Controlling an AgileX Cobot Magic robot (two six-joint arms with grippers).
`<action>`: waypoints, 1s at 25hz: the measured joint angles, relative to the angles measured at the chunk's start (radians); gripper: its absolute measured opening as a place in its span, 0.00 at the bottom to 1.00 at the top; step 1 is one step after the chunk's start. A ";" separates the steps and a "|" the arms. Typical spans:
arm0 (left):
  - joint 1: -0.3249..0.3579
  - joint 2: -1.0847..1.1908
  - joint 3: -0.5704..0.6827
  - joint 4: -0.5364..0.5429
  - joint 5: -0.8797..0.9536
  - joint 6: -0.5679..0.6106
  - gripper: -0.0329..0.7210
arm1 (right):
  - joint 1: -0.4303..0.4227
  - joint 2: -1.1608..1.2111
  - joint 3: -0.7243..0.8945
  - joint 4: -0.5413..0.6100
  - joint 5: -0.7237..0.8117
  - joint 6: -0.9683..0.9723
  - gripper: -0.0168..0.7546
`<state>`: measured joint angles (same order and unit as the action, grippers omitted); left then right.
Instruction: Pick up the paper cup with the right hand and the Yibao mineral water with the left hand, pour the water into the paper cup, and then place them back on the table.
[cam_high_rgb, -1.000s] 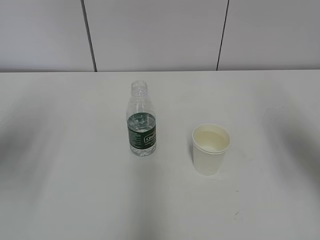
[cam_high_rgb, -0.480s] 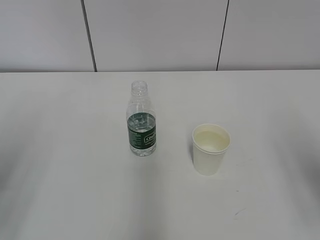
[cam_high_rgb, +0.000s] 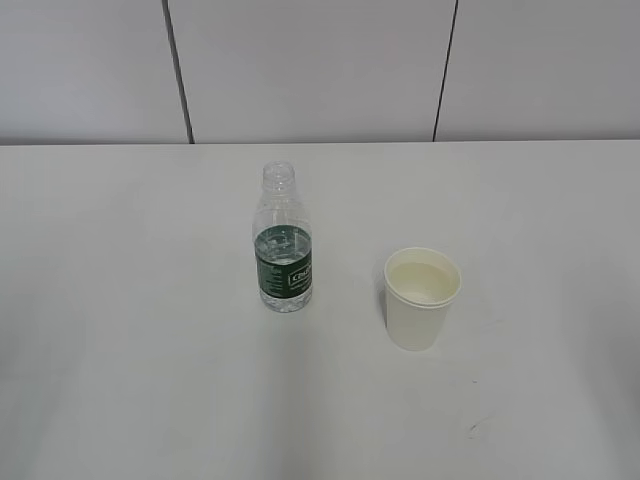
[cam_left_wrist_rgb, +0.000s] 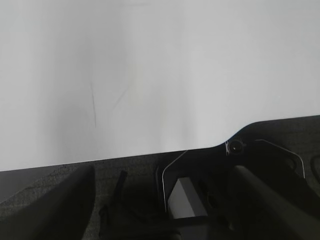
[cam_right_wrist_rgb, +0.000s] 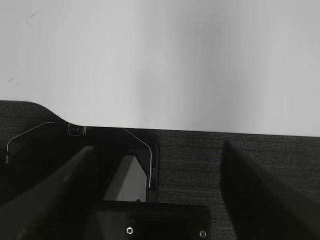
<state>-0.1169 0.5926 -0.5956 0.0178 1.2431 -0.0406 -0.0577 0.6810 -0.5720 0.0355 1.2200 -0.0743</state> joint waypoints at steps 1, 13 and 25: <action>0.000 -0.030 0.004 0.000 0.001 0.000 0.71 | 0.000 -0.023 0.018 0.000 -0.002 -0.002 0.79; 0.000 -0.336 0.078 -0.003 -0.121 0.000 0.71 | 0.000 -0.212 0.083 0.000 -0.082 -0.022 0.78; 0.000 -0.606 0.084 -0.002 -0.134 0.002 0.69 | 0.000 -0.436 0.083 -0.002 -0.082 -0.024 0.78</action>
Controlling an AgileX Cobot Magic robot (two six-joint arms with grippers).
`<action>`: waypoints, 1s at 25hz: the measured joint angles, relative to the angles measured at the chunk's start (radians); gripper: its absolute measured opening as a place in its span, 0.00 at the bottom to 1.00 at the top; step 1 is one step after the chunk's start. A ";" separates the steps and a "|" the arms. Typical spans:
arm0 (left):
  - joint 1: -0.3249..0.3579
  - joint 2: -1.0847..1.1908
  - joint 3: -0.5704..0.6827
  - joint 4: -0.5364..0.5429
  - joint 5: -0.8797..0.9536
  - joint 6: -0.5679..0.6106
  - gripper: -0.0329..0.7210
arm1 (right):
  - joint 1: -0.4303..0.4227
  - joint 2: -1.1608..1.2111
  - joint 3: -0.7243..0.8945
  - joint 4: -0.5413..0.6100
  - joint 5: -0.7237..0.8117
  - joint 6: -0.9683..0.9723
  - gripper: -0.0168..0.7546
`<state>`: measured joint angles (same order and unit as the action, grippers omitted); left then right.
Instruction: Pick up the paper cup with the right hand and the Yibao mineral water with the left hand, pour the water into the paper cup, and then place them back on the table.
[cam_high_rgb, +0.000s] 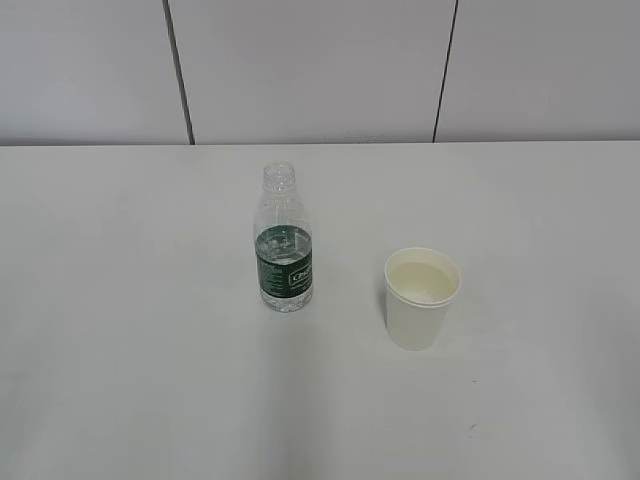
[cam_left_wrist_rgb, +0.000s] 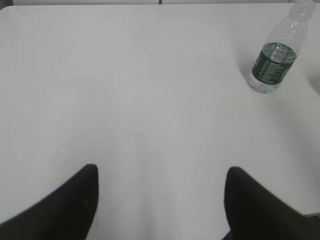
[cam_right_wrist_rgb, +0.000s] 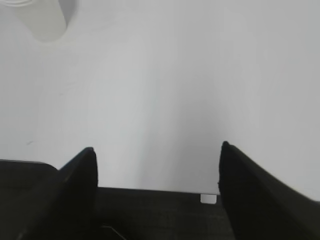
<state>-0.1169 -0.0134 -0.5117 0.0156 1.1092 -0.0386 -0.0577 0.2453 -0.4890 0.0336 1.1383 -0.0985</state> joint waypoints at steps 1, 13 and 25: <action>0.000 -0.001 0.000 0.000 0.001 0.000 0.69 | 0.000 -0.026 0.000 0.000 0.000 0.000 0.78; 0.000 -0.005 0.000 0.000 0.001 0.000 0.66 | 0.000 -0.262 0.000 0.000 0.007 -0.001 0.78; 0.000 -0.005 0.000 -0.016 0.001 0.000 0.66 | 0.000 -0.264 0.000 0.000 0.007 -0.001 0.78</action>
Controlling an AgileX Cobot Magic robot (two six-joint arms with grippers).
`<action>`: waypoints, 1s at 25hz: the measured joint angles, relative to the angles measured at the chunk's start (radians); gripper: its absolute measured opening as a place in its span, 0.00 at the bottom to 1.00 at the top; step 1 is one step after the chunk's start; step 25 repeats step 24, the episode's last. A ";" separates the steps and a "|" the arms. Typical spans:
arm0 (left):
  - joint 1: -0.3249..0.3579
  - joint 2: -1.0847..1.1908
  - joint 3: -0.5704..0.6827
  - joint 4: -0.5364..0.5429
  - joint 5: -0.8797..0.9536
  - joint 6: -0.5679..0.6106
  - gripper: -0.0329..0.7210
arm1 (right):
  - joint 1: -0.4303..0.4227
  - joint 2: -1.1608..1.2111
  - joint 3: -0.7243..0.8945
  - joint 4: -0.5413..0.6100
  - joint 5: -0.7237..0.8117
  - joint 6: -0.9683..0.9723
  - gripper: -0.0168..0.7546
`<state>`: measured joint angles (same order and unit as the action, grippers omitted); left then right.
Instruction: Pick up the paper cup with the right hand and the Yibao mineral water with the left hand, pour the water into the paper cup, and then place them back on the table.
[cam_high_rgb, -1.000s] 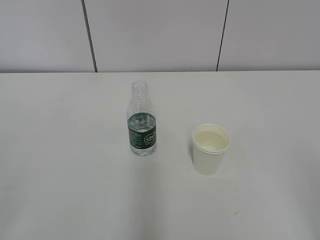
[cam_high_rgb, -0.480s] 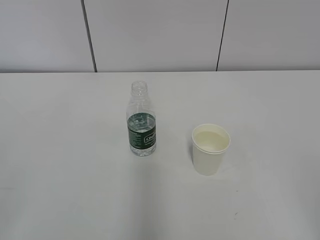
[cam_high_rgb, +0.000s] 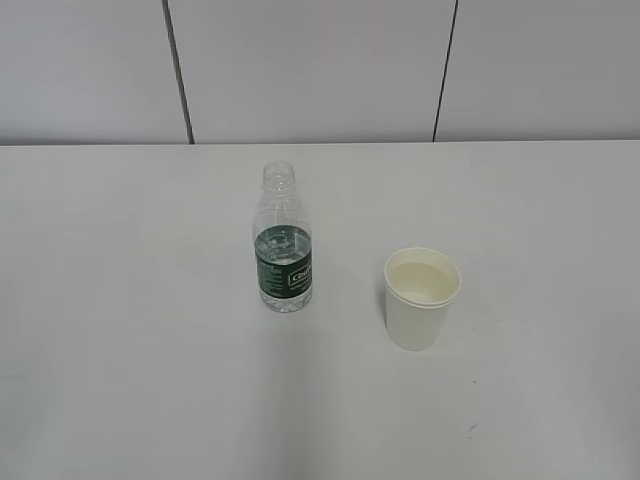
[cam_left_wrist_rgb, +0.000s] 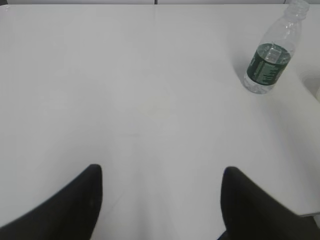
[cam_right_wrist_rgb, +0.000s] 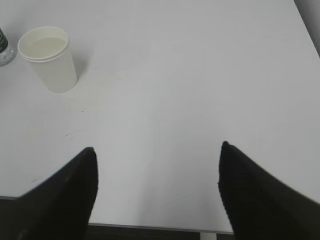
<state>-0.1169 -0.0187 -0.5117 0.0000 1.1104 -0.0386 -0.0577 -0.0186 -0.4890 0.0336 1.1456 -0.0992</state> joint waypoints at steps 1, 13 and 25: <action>0.000 0.000 0.000 0.000 0.000 0.000 0.65 | 0.000 0.000 0.000 0.000 0.000 0.000 0.78; 0.000 0.000 0.000 0.000 0.000 0.000 0.59 | 0.000 0.000 0.000 0.000 0.000 0.000 0.78; 0.000 0.000 0.000 0.000 0.000 0.000 0.52 | 0.000 0.000 0.000 0.000 0.000 0.000 0.78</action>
